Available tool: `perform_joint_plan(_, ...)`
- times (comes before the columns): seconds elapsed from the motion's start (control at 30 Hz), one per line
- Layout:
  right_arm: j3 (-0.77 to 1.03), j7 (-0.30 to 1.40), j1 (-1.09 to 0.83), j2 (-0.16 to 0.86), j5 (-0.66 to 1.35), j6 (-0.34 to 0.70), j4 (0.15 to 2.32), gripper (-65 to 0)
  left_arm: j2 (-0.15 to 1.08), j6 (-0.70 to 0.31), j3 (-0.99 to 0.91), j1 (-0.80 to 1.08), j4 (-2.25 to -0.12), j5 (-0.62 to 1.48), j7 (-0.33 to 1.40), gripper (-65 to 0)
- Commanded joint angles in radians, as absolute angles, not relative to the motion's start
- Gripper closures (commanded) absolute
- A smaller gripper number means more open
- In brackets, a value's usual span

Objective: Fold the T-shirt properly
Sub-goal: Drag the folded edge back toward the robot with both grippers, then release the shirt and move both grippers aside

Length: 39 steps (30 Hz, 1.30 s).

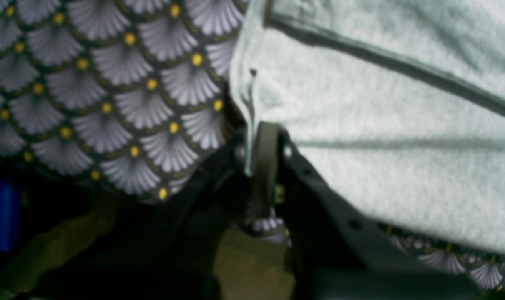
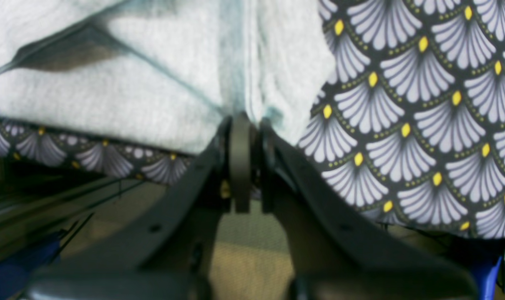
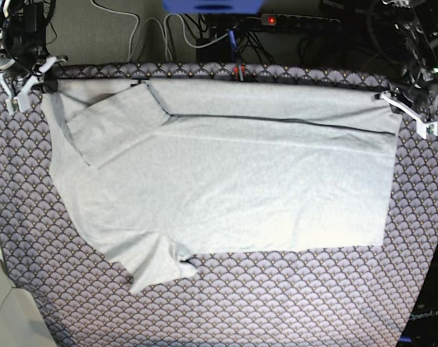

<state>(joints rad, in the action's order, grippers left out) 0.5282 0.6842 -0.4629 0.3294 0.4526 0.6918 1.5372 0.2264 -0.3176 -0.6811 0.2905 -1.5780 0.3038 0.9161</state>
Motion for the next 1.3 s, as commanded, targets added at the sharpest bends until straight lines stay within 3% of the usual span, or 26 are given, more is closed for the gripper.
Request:
perform_joint_plan(0.0, 0.533, 0.704, -0.469, 0.338, 0.444, 0.698, 1.541, 0.0, 0.245, -0.312, -0.69, 0.288, -1.593, 0.3, 0.9, -0.4)
perform_joint_plan(0.07, 0.532, 0.705, -0.469, 0.338, 0.444, 0.698, 1.541, -1.7, 0.243, -0.312, -0.69, 0.285, -1.595, 0.3, 0.9, -0.9)
perform_joint_plan(0.13, 0.532, 0.705, -0.469, 0.343, 0.444, 0.698, 1.541, -7.0, 0.243, -0.312, -0.691, 0.277, -1.595, 0.3, 0.901, -5.8)
perform_joint_plan(0.33, 0.536, 0.731, -0.467, 0.346, 0.443, 0.698, 1.547, -26.9, 0.243, -0.314, -0.694, 0.275, -1.596, 0.3, 0.901, -39.1)
perform_joint_plan(0.5, 0.616, 0.733, -0.463, 0.344, 0.443, 0.698, 1.541, -30.0, 0.246, -0.314, -0.696, 0.274, -1.596, 0.3, 0.901, -54.0)
perform_joint_plan(0.77, 0.722, 0.733, -0.453, 0.392, 0.441, 0.698, 1.538, -30.0, 0.245, -0.311, -0.763, 0.245, -1.596, 0.3, 0.901, -56.5)
perform_joint_plan(1.07, 0.713, 0.734, -0.282, 0.506, 0.44, 0.698, 1.469, -30.1, 0.266, -0.311, -0.858, 0.205, -1.593, 0.298, 0.9, -56.5)
perform_joint_plan(1.27, 0.526, 0.78, -0.071, 0.573, 0.44, 0.698, 1.406, -30.2, 0.272, -0.312, -0.858, 0.134, -1.584, 0.298, 0.9, -56.5)
